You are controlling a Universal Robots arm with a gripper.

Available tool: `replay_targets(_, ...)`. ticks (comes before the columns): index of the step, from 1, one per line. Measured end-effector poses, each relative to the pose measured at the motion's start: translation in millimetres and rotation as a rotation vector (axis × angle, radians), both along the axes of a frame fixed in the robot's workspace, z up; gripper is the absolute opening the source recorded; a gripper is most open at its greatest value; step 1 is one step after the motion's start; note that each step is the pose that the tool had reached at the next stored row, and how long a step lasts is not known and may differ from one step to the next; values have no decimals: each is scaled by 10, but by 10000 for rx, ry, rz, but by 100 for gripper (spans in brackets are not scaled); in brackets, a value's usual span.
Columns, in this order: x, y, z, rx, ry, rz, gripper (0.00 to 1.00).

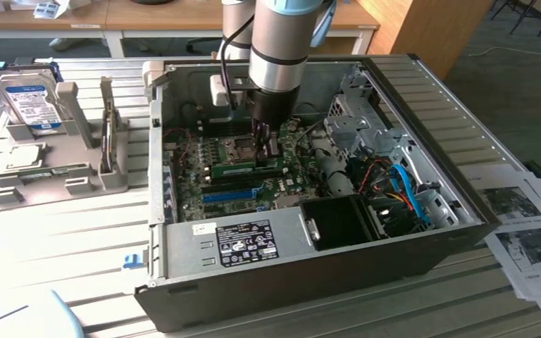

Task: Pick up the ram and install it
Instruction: 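Insert the ram into the slot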

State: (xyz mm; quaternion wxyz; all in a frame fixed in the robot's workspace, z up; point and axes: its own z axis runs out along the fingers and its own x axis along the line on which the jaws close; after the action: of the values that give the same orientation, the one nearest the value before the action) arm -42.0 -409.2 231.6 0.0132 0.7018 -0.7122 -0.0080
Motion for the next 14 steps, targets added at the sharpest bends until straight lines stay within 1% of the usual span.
replay_targets(14, 0, 1, -11, -1, 1, -2, 11)
